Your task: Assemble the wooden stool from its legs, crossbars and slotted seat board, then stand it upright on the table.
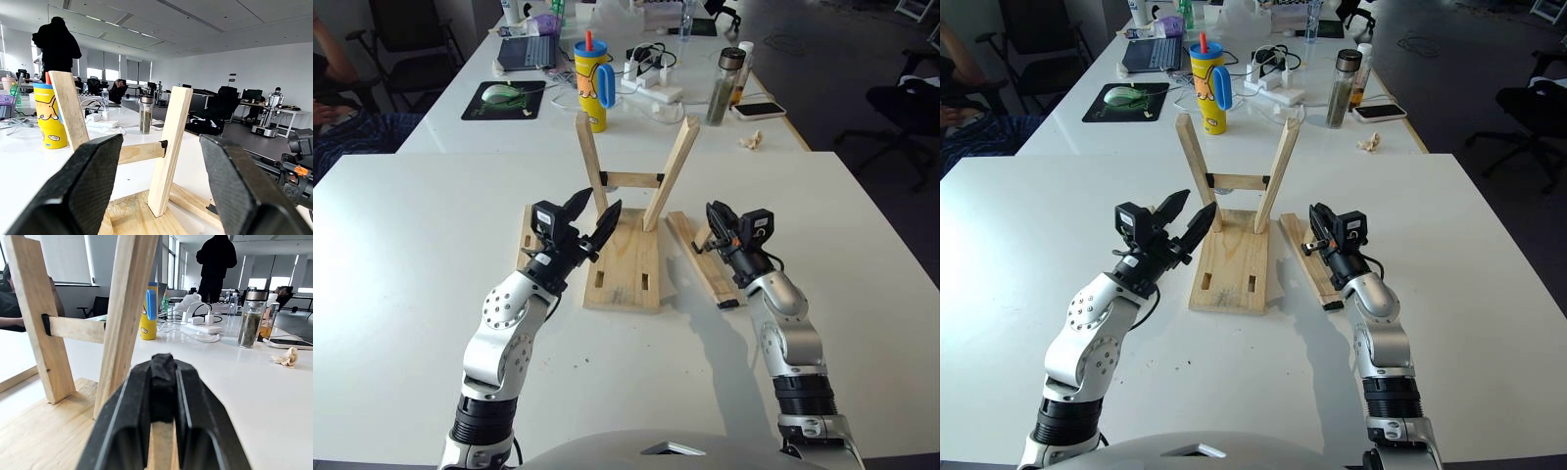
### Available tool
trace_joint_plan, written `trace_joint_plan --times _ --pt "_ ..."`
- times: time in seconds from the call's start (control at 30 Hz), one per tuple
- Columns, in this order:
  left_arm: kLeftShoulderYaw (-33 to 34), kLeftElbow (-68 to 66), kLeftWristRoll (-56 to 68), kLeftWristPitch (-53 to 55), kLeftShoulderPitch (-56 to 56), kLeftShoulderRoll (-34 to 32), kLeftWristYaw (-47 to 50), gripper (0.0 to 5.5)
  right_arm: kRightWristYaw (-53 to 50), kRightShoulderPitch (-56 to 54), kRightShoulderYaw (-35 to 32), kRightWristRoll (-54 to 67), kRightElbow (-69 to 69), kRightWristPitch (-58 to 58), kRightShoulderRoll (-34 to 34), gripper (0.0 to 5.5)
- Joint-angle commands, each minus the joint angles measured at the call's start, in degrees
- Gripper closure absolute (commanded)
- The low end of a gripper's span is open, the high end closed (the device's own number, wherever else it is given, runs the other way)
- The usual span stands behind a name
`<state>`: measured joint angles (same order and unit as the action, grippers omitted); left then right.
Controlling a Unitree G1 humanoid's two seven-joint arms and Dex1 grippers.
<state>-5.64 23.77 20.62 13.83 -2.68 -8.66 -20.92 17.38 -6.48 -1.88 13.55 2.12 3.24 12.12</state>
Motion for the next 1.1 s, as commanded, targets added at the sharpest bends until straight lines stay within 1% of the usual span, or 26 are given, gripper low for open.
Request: trace_joint_plan --times 0.03,0.23,0.4,0.43,0.5,0.6,0.8,0.9,1.1 --pt "-0.12 -0.64 -0.63 -0.42 -0.22 -0.05 -0.05 2.58 -0.34 0.28 -0.74 0.46 0.47 3.44 0.15 4.56" --pt "-0.14 -0.58 -0.81 -0.84 0.12 0.08 0.06 2.58 -1.02 -2.81 -2.00 1.64 5.38 6.68 0.43 3.63" --pt "-0.19 -0.47 -0.90 -1.04 0.47 0.40 0.29 2.58 -1.60 -7.15 -3.88 4.63 11.91 12.22 1.19 3.59" --pt "-0.20 -0.45 -0.98 -1.14 0.64 0.53 0.40 2.58 -2.42 -9.44 -4.62 5.49 13.13 13.63 1.25 3.77" --pt "-0.31 -0.47 -1.17 -1.42 0.96 0.75 0.62 2.58 -4.03 -14.30 -5.67 6.91 13.81 17.19 1.35 3.96" --pt "-0.53 -0.68 -1.38 -1.72 0.92 1.05 0.89 2.58 -5.84 -19.61 -5.39 6.58 12.06 20.44 1.17 4.49" --pt "-0.64 -1.98 -1.91 -2.36 0.01 1.57 0.72 2.58 -7.96 -21.52 -2.19 1.90 6.52 20.87 0.06 5.47" --pt "-0.62 -2.34 -2.05 -2.50 -0.21 1.69 0.58 2.58 -8.72 -21.37 -2.22 0.47 4.49 19.95 -0.29 5.49" --pt "-0.52 -2.82 -2.10 -3.01 -0.15 1.64 0.54 2.58 -8.70 -21.76 -1.93 -0.58 6.41 18.98 -0.54 5.49"
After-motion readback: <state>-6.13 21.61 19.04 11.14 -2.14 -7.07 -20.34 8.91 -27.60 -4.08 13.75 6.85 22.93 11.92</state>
